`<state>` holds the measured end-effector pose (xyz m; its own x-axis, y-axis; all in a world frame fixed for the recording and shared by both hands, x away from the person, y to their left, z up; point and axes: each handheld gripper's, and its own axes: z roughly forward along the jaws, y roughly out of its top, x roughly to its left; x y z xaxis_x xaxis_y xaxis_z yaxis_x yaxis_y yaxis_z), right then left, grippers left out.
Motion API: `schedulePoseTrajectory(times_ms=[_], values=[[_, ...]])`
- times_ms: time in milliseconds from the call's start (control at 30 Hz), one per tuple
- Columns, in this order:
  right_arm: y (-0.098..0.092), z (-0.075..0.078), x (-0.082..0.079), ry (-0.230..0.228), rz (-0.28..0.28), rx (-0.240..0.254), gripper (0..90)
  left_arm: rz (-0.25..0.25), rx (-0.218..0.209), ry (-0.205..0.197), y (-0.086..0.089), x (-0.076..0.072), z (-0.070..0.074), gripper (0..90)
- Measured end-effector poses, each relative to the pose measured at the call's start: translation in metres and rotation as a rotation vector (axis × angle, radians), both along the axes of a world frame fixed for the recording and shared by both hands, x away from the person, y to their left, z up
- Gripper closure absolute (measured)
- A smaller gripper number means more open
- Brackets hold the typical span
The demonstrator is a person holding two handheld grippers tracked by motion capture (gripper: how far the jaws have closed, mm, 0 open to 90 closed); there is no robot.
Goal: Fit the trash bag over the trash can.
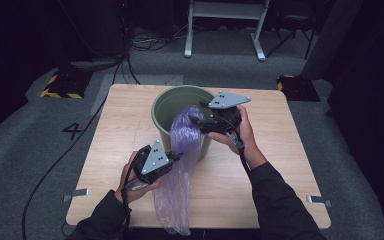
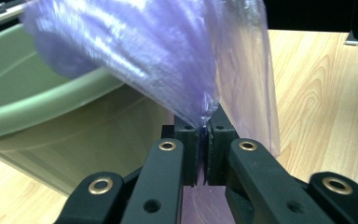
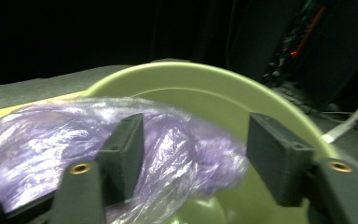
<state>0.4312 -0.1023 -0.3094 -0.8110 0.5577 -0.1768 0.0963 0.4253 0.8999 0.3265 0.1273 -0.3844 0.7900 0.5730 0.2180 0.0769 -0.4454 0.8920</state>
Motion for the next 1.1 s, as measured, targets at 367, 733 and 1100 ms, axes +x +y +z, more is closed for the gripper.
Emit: schedulePoseTrajectory(times_ms=[367,733,1100], values=[[-0.002,0.000,-0.004,-0.022,0.022,0.009,51.2,0.005,-0.020,0.011,-0.004,0.004,0.005,83.6],[-0.019,0.014,-0.043,-0.058,0.196,0.109,34.8,0.013,-0.019,0.020,-0.003,0.005,0.006,83.6],[-0.030,-0.016,-0.079,-0.151,0.202,0.041,43.1,0.014,-0.036,0.025,-0.006,0.007,0.011,83.1]])
